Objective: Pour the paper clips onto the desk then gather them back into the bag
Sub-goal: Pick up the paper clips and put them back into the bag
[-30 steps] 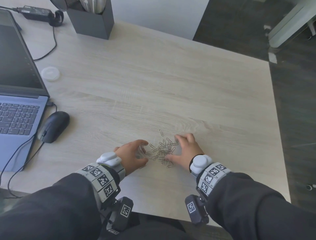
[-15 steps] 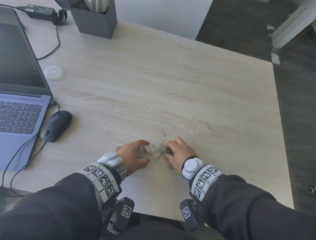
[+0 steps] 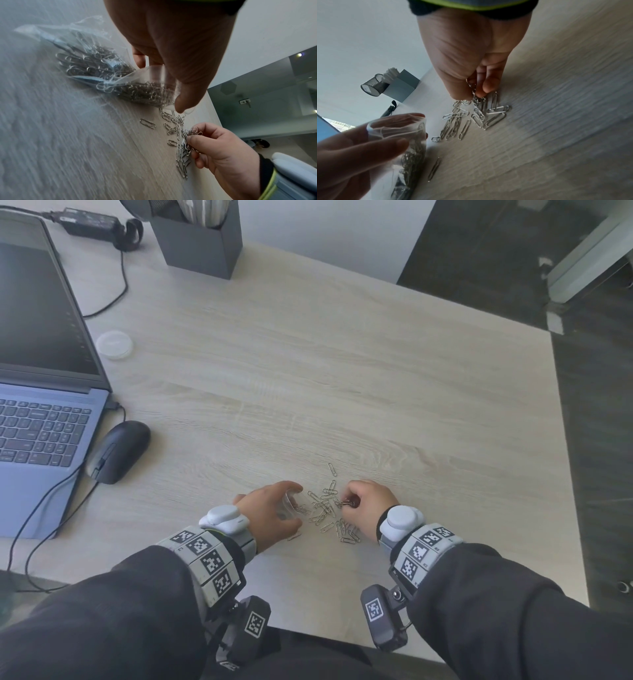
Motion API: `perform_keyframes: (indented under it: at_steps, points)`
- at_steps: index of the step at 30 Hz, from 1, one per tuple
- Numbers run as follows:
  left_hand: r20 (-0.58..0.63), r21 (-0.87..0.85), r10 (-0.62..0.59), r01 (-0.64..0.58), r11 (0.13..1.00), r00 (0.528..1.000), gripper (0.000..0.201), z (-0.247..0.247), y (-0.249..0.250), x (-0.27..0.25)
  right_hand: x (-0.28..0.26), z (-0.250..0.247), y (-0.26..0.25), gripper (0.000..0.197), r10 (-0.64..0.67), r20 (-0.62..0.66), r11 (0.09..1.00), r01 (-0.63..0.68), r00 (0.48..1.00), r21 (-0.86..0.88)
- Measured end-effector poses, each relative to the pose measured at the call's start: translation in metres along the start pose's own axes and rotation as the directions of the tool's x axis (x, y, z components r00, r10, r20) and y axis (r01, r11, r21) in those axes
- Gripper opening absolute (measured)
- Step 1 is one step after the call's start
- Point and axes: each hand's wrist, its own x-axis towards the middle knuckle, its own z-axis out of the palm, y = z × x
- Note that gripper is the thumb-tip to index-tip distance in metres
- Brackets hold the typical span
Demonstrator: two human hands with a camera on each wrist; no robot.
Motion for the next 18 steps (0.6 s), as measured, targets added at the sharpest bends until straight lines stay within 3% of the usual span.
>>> perform_keyframes:
  at_steps: [3,9,14,18]
  points:
    - [0.008,-0.007,-0.005,0.005,1.0,1.0,0.055,0.001,-0.002,0.0,-0.004,-0.002,-0.006,0.009,-0.007,-0.002,0.998,0.007,1.0,0.055]
    - [0.029,-0.016,-0.01,0.01,1.0,1.0,0.061,0.0,-0.002,-0.001,-0.006,0.005,-0.041,0.015,-0.139,-0.001,0.977,0.137,0.99,0.165]
    - [0.064,-0.045,0.001,0.002,0.999,0.998,0.038,-0.006,0.001,-0.003,-0.005,0.013,-0.067,0.008,-0.258,0.03,0.948,0.248,0.966,0.198]
    - [0.074,-0.045,-0.005,0.008,0.999,0.997,0.036,-0.006,-0.004,-0.002,-0.009,0.013,-0.071,0.011,-0.284,0.058,0.94,0.267,0.957,0.211]
